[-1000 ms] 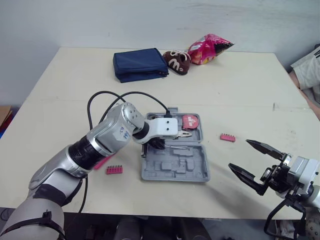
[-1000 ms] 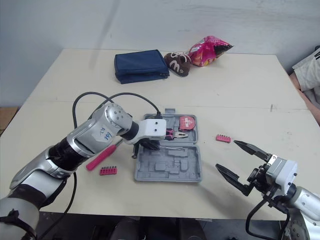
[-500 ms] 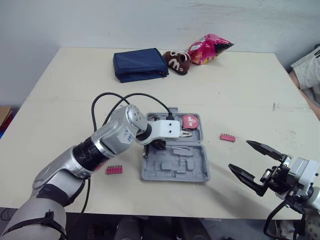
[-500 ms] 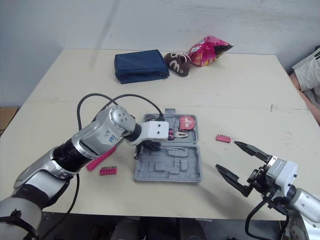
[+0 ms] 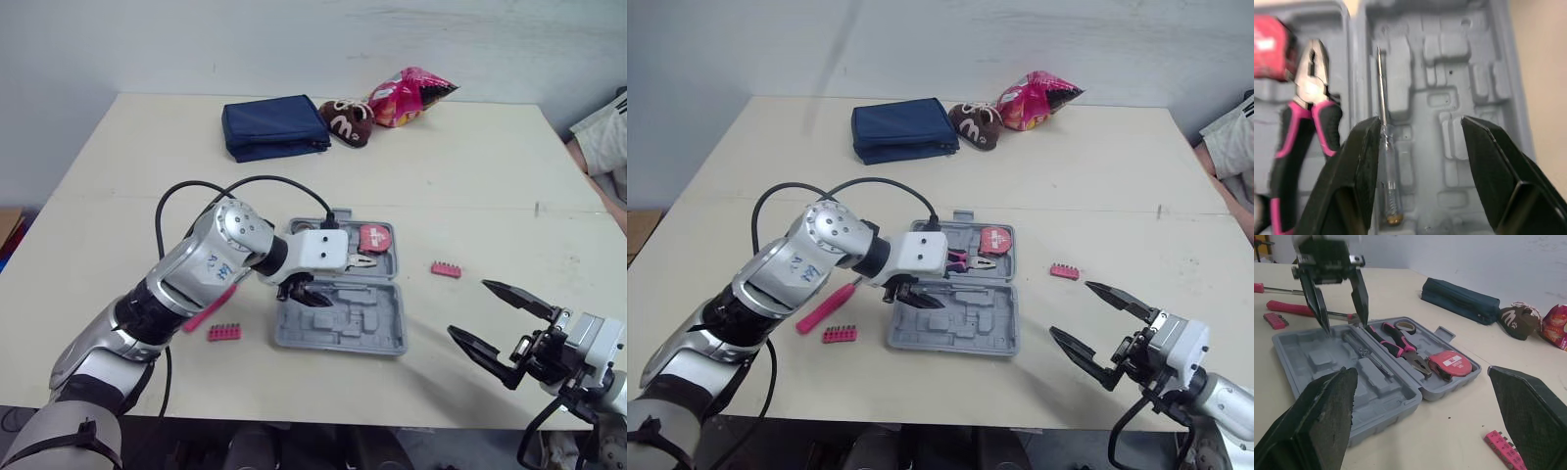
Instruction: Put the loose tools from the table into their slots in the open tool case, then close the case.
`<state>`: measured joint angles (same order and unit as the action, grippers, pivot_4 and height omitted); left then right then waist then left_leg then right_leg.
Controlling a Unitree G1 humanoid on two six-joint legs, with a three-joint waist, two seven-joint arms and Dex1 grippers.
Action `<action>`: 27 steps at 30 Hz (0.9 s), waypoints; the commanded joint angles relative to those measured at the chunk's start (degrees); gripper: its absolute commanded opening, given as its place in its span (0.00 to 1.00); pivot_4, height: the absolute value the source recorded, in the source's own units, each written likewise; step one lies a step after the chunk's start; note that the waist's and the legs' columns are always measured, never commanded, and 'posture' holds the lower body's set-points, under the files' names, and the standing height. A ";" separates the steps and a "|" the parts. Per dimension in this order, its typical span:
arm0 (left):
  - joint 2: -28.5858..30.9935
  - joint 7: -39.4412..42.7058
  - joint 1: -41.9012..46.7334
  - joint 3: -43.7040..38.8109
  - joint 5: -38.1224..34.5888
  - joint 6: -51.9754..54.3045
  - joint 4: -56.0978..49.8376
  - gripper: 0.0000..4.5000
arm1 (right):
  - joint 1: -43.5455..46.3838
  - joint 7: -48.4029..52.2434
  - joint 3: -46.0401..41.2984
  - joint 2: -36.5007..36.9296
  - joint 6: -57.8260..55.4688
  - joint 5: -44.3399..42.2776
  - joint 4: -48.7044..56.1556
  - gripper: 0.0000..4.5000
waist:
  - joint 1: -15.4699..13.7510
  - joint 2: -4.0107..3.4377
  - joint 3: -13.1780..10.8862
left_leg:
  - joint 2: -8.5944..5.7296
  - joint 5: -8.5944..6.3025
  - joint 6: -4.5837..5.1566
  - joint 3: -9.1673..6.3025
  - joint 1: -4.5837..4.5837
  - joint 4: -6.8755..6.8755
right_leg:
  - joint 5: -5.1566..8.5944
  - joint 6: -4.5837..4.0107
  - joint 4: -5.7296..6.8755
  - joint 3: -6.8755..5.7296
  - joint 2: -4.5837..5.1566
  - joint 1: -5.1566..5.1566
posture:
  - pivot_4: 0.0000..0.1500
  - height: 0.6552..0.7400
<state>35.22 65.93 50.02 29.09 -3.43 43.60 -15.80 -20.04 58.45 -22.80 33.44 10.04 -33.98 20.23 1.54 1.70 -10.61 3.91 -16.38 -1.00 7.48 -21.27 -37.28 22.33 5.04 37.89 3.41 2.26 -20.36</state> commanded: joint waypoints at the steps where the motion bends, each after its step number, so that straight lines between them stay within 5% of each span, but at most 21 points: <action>1: -3.43 -2.36 -3.29 -6.93 -4.12 -8.73 2.92 0.58 | -0.27 0.26 -0.94 0.00 0.71 -1.11 1.95 1.00 | 0.00 0.00 0.00 | -0.01 0.00 0.01 -0.01 0.00 -0.01 | 0.00 0.00 0.00 -0.02 0.01 0.00 | 1.00 1.00; 4: -6.22 -3.34 -5.95 -10.36 -6.41 -14.12 7.02 0.42 | -0.36 0.40 -0.98 -0.10 0.92 -1.09 1.72 1.00 | -0.01 0.00 0.00 | -0.01 -0.01 0.01 -0.04 -0.03 -0.05 | 0.00 0.00 0.01 -0.04 0.00 0.00 | 1.00 1.00; 8: -9.08 -4.99 -9.35 -11.83 -5.94 -21.85 13.68 0.02 | -0.32 0.35 -0.97 -0.33 1.17 -0.91 1.52 1.00 | 0.04 0.00 0.00 | -0.02 -0.01 0.02 -0.04 -0.02 -0.05 | 0.00 0.01 0.01 -0.04 0.00 0.00 | 1.00 1.00; 27: -9.65 -9.09 -14.05 -7.88 2.79 -25.86 21.68 0.00 | -1.92 -1.98 -1.86 -0.25 0.62 -0.74 3.62 1.00 | 0.05 -0.01 0.01 | -0.02 -0.02 0.04 -0.01 0.00 -0.02 | -0.01 0.03 0.01 -0.03 -0.01 0.00 | 1.00 1.00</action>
<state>25.05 56.97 36.12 20.46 -1.91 17.49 5.55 -21.73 56.81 -22.88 33.14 10.11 -33.97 22.19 1.59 1.69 -10.61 3.90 -16.40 -0.96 7.46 -21.25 -37.31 22.32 5.06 37.91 3.38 2.25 -20.34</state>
